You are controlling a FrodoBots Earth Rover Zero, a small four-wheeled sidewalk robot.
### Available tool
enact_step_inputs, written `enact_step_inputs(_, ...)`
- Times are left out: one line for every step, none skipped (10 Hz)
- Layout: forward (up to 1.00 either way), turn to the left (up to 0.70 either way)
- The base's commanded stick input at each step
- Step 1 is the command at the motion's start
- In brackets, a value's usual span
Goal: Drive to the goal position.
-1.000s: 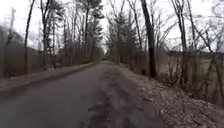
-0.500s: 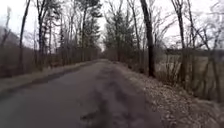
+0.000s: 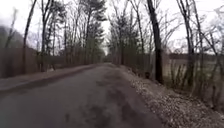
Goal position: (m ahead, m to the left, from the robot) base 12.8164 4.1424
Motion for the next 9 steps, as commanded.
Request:
enact_step_inputs(0.85, 0.0)
enact_step_inputs(0.85, 0.0)
enact_step_inputs(0.85, 0.1)
enact_step_inputs(0.85, 0.19)
enact_step_inputs(0.85, 0.29)
enact_step_inputs(0.85, 0.0)
enact_step_inputs(0.85, 0.0)
enact_step_inputs(0.85, 0.0)
enact_step_inputs(0.85, 0.0)
